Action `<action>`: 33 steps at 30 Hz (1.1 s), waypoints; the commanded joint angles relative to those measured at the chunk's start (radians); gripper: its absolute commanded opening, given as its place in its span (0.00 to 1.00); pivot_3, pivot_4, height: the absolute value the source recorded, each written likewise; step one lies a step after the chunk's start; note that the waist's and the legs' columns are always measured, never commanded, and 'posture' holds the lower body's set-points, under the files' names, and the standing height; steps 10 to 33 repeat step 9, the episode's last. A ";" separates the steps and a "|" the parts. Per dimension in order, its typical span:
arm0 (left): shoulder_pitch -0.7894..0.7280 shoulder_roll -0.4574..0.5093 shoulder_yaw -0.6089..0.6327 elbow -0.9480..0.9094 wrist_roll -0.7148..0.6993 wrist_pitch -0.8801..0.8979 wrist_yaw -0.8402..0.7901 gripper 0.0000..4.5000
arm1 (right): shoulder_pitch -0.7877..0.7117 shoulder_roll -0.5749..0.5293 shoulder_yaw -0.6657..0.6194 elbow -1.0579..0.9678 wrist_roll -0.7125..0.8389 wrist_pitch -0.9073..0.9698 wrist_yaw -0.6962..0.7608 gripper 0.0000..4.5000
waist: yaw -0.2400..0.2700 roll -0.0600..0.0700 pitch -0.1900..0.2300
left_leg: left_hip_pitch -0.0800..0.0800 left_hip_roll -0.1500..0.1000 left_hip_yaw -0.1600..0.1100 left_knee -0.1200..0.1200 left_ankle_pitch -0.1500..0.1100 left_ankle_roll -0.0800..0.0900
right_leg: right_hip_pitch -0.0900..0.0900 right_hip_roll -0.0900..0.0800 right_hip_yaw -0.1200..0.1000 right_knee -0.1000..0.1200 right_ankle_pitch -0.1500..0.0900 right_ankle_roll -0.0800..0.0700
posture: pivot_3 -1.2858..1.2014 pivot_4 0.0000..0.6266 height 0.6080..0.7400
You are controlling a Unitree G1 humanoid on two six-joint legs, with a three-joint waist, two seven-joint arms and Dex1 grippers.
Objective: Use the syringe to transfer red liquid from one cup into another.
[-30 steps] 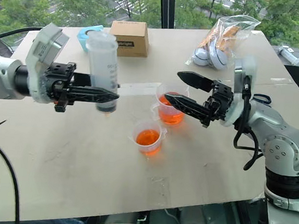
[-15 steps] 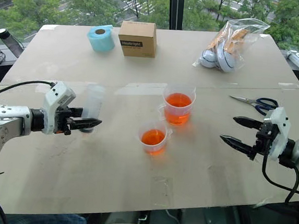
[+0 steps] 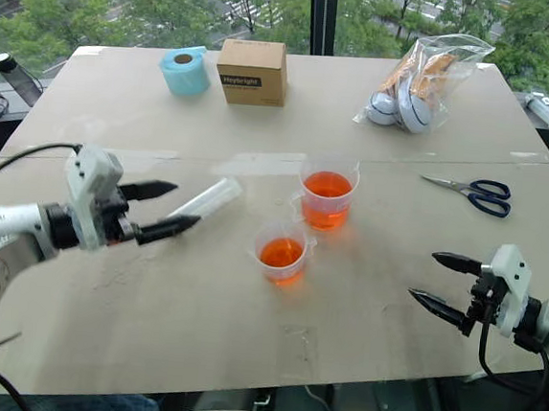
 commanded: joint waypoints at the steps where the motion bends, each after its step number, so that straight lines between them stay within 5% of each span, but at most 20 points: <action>1: 0.085 -0.080 -0.054 -0.090 0.097 -0.077 0.125 0.99 | 0.010 0.006 -0.035 0.016 -0.017 -0.055 0.006 1.00 | 0.004 0.001 0.000 | 0.003 0.000 0.000 0.000 0.000 0.000 | 0.004 0.000 -0.001 -0.001 0.000 0.000 | 0.52 0.24 1.00; 8: 0.290 -0.113 -0.194 -0.057 0.337 -0.338 0.136 0.99 | -0.025 0.061 -0.035 0.092 -0.018 -0.186 0.038 1.00 | 0.006 0.001 -0.001 | 0.015 0.000 0.000 -0.005 -0.002 0.003 | 0.013 -0.001 0.000 -0.001 0.000 -0.001 | 0.52 0.24 1.00; 33: 0.313 -0.121 -0.195 -0.046 0.336 -0.361 0.121 0.99 | -0.022 0.063 -0.029 0.105 -0.029 -0.203 0.047 1.00 | 0.006 0.001 -0.001 | 0.015 0.000 0.000 -0.005 -0.002 0.003 | 0.013 -0.001 0.000 -0.001 -0.001 -0.001 | 0.52 0.24 1.00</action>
